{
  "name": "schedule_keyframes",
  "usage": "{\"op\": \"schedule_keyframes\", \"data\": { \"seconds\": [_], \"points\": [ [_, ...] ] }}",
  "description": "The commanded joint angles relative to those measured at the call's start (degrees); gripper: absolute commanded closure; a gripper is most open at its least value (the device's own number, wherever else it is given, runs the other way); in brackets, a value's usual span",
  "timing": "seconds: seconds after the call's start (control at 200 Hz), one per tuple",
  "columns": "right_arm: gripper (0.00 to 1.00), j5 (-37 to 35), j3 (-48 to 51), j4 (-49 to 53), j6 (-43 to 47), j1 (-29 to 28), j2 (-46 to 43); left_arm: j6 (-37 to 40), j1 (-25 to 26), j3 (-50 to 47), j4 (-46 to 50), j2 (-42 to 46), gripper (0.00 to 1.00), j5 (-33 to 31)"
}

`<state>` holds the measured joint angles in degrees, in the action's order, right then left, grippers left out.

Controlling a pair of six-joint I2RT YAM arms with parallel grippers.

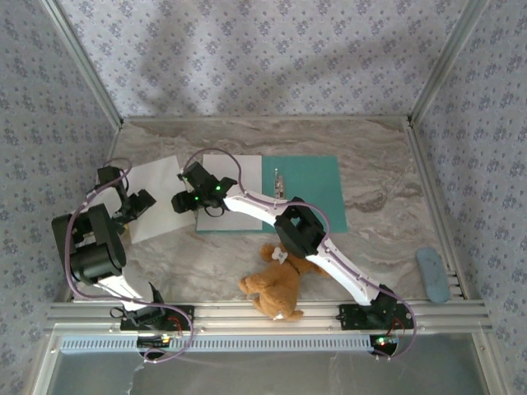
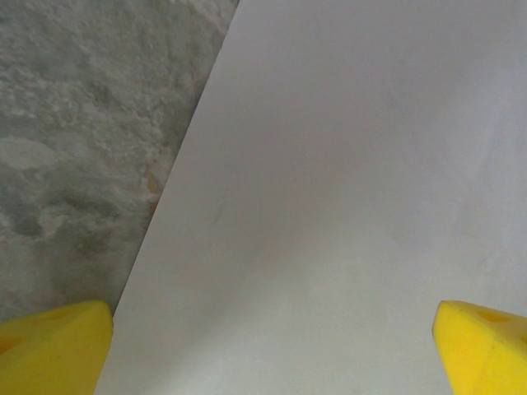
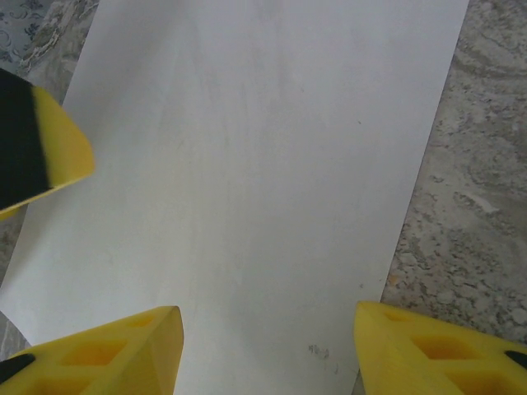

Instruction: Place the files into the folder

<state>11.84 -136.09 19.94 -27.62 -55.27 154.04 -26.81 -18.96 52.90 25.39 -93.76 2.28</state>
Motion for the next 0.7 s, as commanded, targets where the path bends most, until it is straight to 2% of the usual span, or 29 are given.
{"op": "schedule_keyframes", "data": {
  "seconds": [0.0, 0.23, 0.695],
  "points": [
    [0.41, 2.7, 1.9, 4.7, -1.7, -0.8, 0.0, 0.1, 0.0, -0.9, -0.7, -1.4, 0.00, 2.6],
    [0.41, 3.1, 2.0, 4.3, -2.2, -0.9, 0.0, -1.0, 0.4, -2.6, -4.5, -1.5, 0.00, 9.8],
    [0.41, 3.5, 2.7, 4.1, -2.8, -1.0, -0.4, -1.2, 1.0, -4.1, -6.4, 0.6, 0.01, 13.9]
  ]
}}
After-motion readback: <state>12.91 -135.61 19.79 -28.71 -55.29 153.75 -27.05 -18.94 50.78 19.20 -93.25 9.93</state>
